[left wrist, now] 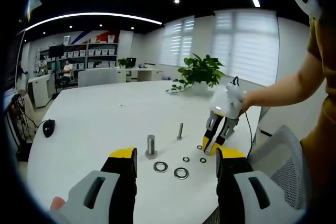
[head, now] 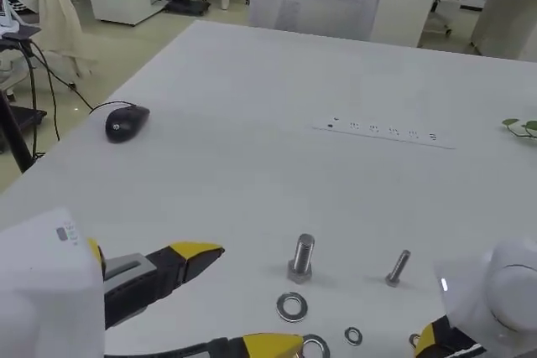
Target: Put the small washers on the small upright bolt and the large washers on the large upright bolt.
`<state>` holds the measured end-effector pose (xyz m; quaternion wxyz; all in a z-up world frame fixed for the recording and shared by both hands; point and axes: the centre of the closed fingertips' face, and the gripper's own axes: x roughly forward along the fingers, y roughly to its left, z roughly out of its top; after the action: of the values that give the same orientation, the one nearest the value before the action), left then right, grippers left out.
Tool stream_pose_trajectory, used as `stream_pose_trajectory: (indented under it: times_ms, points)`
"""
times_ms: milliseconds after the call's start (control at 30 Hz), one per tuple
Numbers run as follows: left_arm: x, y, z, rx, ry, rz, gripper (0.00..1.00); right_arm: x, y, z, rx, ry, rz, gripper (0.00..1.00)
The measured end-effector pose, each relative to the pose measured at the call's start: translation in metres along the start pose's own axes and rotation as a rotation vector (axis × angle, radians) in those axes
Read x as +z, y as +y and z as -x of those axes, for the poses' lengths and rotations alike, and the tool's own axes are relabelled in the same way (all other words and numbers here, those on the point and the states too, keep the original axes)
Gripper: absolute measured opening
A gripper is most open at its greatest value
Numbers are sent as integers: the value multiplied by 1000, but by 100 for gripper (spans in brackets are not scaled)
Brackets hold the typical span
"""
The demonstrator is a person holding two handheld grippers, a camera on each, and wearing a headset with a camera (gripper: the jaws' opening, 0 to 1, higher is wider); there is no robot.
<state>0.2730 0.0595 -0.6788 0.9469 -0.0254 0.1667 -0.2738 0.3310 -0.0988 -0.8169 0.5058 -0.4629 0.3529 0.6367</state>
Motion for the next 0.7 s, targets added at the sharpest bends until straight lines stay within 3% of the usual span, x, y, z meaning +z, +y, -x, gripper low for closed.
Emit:
stream_pose_trajectory:
  times_ms: [233,700]
  points:
    - [1,0,-1,-3,1,-6,60,7,-11,18,-32,-18,-6,12]
    - [3,0,-2,-8,-5,-11,60,10,-53,54,-127,-35,-31,12]
